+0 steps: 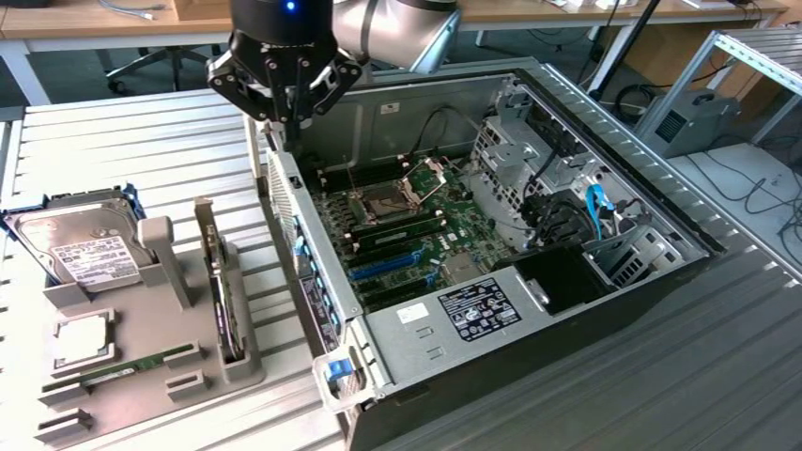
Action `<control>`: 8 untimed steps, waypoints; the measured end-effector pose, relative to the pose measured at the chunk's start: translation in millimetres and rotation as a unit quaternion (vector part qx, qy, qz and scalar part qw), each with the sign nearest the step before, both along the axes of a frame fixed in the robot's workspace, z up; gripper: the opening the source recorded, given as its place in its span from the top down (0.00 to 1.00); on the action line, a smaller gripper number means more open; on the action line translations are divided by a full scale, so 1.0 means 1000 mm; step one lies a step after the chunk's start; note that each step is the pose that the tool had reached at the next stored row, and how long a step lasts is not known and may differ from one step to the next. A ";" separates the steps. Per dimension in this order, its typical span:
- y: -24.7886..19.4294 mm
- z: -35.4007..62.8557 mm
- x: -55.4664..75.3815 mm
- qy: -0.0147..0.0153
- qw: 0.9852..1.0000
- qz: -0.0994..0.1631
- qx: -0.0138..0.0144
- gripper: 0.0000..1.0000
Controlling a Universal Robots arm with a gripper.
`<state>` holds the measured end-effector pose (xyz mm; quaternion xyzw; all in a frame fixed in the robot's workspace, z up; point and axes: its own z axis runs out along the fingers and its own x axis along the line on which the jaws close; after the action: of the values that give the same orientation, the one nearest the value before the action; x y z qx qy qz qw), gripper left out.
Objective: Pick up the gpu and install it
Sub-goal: 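Reach for the gpu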
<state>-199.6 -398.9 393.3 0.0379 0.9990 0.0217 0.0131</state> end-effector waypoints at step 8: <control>0.0000 0.0000 -0.003 0.000 1.000 0.000 0.000 0.89</control>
<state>-202.9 -398.9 393.3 0.0379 0.9990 0.0217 0.0131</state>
